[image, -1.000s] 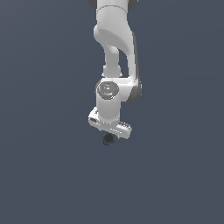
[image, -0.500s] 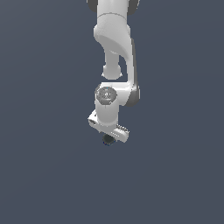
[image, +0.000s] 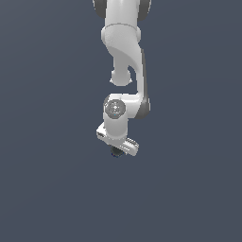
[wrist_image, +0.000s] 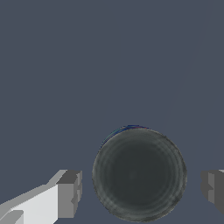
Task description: Pick up the object and move it to a goal position.
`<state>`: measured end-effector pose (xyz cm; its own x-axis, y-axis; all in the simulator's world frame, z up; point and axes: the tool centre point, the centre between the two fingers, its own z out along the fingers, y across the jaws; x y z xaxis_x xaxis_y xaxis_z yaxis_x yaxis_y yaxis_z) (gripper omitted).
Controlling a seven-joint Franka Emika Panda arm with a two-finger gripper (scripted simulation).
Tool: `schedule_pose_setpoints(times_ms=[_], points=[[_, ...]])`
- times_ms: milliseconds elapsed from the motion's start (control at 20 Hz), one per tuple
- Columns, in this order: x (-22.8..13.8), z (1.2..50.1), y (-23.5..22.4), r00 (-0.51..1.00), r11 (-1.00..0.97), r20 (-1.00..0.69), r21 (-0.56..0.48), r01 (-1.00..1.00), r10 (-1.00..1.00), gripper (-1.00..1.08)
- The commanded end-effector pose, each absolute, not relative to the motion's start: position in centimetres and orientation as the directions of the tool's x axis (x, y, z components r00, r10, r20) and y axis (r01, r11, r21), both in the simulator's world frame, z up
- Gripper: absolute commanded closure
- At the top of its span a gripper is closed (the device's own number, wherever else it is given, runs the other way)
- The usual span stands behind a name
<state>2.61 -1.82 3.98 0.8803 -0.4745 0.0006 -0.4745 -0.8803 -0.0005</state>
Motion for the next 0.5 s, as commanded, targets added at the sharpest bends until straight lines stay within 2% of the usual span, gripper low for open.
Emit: schedule_pose_setpoints(times_ms=[0, 350, 400, 450], points=[[2.5, 2.7, -1.8, 0.879, -0.879, 0.0, 0.0, -0.476, -0.476, -0.92], [2.7, 1.4, -1.8, 0.879, -0.879, 0.0, 0.0, -0.477, -0.477, -0.92], [2.7, 1.4, -1.8, 0.879, -0.879, 0.0, 0.0, -0.477, -0.477, 1.08], [2.7, 1.4, -1.8, 0.879, -0.879, 0.0, 0.0, -0.477, -0.477, 1.08]])
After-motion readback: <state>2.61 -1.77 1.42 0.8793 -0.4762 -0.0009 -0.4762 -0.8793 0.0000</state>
